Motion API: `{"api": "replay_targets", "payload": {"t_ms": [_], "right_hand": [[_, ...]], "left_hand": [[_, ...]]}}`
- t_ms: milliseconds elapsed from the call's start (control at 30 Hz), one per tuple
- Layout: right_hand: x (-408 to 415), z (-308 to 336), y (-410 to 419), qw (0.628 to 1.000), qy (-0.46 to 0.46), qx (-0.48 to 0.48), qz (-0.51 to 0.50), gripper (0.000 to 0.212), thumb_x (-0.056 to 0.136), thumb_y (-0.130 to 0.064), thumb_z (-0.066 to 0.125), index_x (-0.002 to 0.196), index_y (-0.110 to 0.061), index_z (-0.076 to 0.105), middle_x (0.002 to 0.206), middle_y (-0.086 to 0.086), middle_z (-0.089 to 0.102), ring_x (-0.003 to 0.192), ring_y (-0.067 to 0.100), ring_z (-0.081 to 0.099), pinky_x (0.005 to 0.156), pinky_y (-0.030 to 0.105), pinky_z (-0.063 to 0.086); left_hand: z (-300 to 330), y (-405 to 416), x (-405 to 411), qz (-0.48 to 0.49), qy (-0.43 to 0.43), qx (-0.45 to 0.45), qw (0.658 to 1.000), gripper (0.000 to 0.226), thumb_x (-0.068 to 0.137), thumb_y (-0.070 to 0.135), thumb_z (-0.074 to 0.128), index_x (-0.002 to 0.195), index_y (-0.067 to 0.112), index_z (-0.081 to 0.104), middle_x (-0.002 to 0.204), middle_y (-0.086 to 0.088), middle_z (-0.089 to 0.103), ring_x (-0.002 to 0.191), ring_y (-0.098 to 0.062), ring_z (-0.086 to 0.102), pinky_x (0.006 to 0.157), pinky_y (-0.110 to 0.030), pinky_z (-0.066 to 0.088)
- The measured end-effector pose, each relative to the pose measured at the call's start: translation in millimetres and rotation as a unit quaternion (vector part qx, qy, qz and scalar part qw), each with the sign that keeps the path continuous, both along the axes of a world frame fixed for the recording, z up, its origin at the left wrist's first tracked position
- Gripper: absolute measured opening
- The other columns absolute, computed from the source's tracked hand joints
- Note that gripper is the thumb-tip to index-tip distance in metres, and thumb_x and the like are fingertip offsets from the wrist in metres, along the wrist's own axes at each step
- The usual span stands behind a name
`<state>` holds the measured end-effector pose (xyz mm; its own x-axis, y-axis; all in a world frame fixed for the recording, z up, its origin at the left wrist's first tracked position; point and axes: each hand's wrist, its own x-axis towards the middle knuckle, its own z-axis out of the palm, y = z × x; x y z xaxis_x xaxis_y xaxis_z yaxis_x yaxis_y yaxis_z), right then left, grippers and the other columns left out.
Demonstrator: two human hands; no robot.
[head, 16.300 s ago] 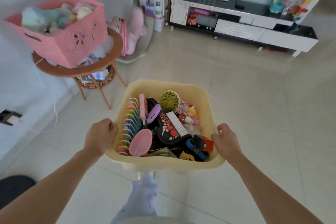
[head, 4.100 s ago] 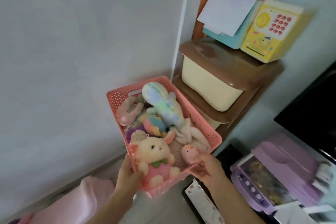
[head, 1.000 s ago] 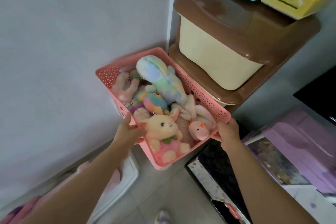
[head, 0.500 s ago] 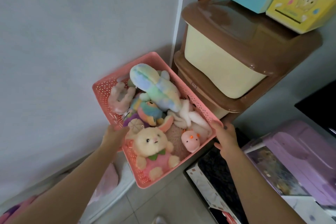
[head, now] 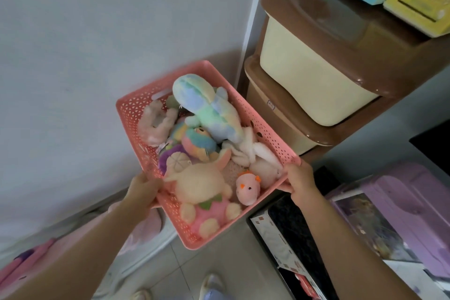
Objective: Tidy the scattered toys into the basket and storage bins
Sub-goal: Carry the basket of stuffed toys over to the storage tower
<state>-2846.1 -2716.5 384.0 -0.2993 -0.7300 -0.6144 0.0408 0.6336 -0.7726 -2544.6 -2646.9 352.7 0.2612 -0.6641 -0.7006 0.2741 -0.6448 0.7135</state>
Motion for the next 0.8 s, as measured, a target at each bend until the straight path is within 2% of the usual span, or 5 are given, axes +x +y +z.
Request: {"api": "replay_targets", "payload": {"t_ms": [200,400,567,733,800], "right_hand": [[28,-13,21,0.995,-0.023,0.055,0.077,0.028,0.090,-0.008,0.052,0.118,-0.007,0.051,0.093,0.017,0.061,0.092,0.031,0.064,0.076,0.037,0.057],[54,-29,12,0.969,-0.028,0.122,0.213,0.066,0.088,-0.061,0.043,0.135,-0.015,0.043,0.129,0.011,0.054,0.114,0.029,0.054,0.090,0.039,0.045],[78,-52,-4,0.948,0.113,0.077,0.288,0.031,0.091,-0.043,0.050,0.097,-0.014,0.054,0.101,0.008,0.057,0.093,0.023,0.054,0.083,0.036,0.045],[91,-67,-19,0.919,0.171,0.041,0.354,0.050,0.089,-0.034,0.057,0.130,-0.009,0.044,0.113,0.001,0.050,0.106,0.024,0.050,0.080,0.028,0.036],[96,-76,-29,0.907,0.201,0.047,0.367,0.054,0.089,-0.031,0.058,0.135,-0.010,0.038,0.116,0.004,0.046,0.115,0.027,0.047,0.081,0.027,0.033]], "left_hand": [[36,37,35,0.030,-0.074,-0.030,0.996,0.028,0.079,-0.013,0.056,0.091,0.013,0.054,0.085,-0.011,0.063,0.070,-0.030,0.061,0.045,-0.030,0.057],[35,89,45,0.082,-0.100,0.001,0.992,0.030,0.080,-0.014,0.055,0.086,0.015,0.053,0.085,-0.013,0.063,0.059,-0.026,0.065,0.041,-0.027,0.054],[15,129,51,0.106,-0.158,0.058,0.980,0.026,0.083,-0.014,0.049,0.100,0.005,0.054,0.077,-0.017,0.062,0.050,-0.027,0.063,0.035,-0.027,0.051],[-3,159,43,0.119,-0.175,0.096,0.973,0.032,0.084,-0.015,0.050,0.106,0.008,0.051,0.073,-0.012,0.058,0.060,-0.026,0.055,0.030,-0.022,0.046],[-11,163,49,0.112,-0.173,0.110,0.972,0.032,0.082,-0.015,0.051,0.106,0.007,0.053,0.078,-0.016,0.062,0.065,-0.030,0.059,0.041,-0.031,0.054]]}}
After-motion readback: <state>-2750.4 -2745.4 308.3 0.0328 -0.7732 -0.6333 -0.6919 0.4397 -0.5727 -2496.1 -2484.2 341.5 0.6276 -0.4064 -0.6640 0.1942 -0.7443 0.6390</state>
